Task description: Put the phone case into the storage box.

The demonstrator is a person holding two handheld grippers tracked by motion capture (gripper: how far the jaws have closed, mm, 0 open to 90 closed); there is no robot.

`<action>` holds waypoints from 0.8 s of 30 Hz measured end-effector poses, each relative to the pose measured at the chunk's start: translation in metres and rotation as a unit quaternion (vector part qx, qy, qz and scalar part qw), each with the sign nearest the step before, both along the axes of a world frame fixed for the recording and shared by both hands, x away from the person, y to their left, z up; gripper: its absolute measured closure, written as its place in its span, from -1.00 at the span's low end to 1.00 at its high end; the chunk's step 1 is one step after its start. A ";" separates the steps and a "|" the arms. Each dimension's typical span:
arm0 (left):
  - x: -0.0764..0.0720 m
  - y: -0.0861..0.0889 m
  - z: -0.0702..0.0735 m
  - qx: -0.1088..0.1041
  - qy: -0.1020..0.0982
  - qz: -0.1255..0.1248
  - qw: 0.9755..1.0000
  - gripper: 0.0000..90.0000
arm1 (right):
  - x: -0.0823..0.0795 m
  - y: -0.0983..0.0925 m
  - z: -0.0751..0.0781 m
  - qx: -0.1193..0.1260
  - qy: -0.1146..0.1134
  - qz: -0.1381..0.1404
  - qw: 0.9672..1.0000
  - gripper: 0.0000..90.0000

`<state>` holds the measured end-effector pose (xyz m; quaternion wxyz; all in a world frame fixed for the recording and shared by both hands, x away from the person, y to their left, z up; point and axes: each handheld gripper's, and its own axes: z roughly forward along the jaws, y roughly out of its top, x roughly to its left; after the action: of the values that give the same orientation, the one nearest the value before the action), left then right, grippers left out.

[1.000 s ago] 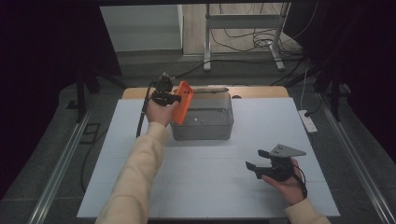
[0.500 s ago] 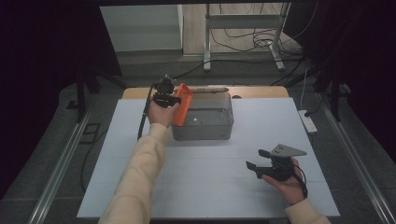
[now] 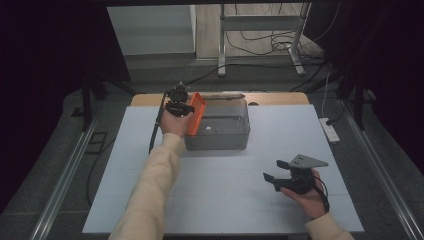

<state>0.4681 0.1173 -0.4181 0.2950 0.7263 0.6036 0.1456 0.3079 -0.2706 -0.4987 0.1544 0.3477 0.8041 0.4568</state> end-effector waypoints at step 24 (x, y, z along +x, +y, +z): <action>0.006 0.000 -0.015 -0.003 0.012 0.010 1.000 0.76 | 0.001 0.000 -0.001 -0.001 0.001 0.000 1.000 -0.41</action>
<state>0.4741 0.1172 -0.4329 0.2887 0.7212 0.6144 0.1376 0.3085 -0.2706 -0.4996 0.1539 0.3482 0.8048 0.4554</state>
